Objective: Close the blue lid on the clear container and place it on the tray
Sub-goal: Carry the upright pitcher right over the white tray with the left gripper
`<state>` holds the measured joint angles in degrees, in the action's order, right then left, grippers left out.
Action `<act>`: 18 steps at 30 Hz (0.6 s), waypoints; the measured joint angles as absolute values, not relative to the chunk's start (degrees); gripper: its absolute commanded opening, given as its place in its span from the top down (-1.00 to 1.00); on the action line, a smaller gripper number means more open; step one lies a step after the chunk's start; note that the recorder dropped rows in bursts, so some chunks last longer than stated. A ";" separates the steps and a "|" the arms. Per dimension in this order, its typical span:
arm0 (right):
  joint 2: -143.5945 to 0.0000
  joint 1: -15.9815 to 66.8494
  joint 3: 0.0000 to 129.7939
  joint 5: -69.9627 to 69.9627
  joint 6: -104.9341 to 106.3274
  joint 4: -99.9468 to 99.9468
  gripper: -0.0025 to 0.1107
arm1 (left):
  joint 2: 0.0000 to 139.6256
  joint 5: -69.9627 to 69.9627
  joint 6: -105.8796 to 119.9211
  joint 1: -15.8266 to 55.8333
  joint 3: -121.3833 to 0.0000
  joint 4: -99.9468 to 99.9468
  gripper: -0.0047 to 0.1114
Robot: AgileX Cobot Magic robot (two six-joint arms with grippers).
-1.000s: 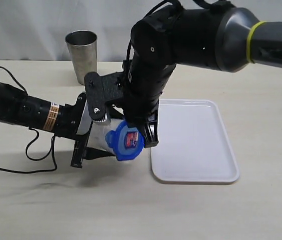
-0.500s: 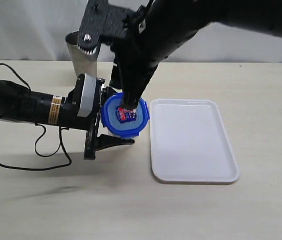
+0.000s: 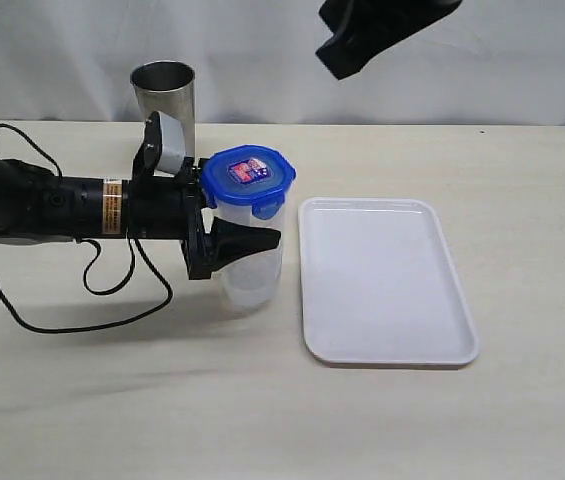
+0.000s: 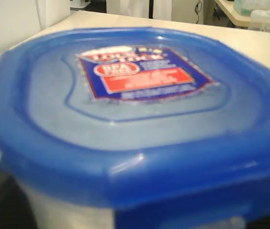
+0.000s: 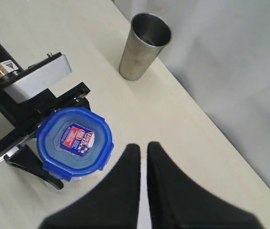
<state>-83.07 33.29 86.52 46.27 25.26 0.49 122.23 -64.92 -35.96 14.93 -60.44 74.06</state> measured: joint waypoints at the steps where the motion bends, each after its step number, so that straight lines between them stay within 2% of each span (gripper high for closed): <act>1: -81.92 33.29 85.91 45.89 24.95 0.00 0.87 | 122.23 -64.92 -36.39 14.93 -60.44 73.80 0.92; 12: -57.68 33.29 66.91 34.21 21.13 -4.08 0.87 | 122.23 -62.26 -37.47 18.35 -62.59 69.25 0.92; 18: -46.66 33.29 59.66 33.05 18.64 -4.28 0.87 | 122.23 -41.96 -33.63 23.30 -70.65 68.57 0.92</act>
<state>-46.66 33.29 59.66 33.05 18.64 -4.28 122.23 -41.96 -33.63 23.30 -70.65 68.57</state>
